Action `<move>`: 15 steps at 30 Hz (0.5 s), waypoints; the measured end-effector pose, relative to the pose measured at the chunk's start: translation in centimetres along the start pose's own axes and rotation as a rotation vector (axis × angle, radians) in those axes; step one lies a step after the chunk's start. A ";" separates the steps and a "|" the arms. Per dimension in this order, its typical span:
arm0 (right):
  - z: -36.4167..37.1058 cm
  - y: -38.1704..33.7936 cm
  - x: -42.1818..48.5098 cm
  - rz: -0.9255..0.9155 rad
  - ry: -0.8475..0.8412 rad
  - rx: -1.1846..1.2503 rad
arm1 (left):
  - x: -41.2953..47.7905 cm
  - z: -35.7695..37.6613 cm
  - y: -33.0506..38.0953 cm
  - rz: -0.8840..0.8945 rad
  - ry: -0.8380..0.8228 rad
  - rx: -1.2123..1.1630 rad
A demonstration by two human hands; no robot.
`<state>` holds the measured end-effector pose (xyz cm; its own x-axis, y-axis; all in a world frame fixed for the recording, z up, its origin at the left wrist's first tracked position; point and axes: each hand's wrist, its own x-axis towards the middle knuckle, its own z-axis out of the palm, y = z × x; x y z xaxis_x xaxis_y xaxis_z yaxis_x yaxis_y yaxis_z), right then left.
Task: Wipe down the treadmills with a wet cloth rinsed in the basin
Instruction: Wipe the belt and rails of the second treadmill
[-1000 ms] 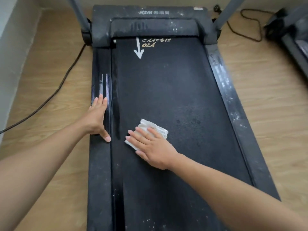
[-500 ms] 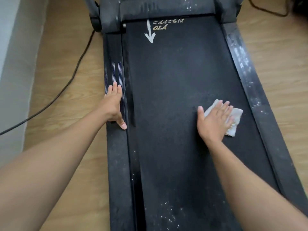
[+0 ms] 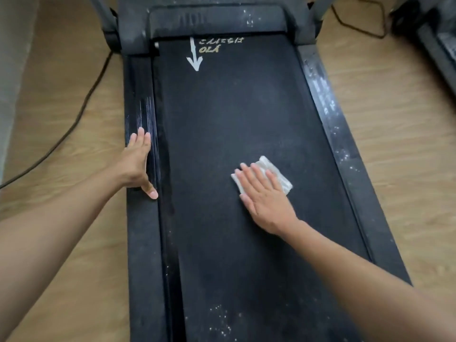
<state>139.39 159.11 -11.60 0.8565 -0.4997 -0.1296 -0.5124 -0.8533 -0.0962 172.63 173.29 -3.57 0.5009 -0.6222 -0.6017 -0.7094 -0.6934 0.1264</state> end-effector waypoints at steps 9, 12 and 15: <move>-0.3 3.9 -2.7 0.791 0.025 0.216 | -0.1 -0.1 -0.6 0.033 0.017 -0.028; 0.9 -6.4 -0.9 0.486 0.043 0.175 | 0.1 0.5 -0.7 0.039 0.026 -0.039; 1.8 -16.4 0.0 0.137 0.036 0.150 | 0.2 0.5 -0.3 0.034 0.037 -0.015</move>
<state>147.74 173.39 -11.80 0.7781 -0.6171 -0.1170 -0.6259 -0.7462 -0.2267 172.70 173.50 -4.13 0.4947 -0.6584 -0.5673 -0.7192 -0.6766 0.1580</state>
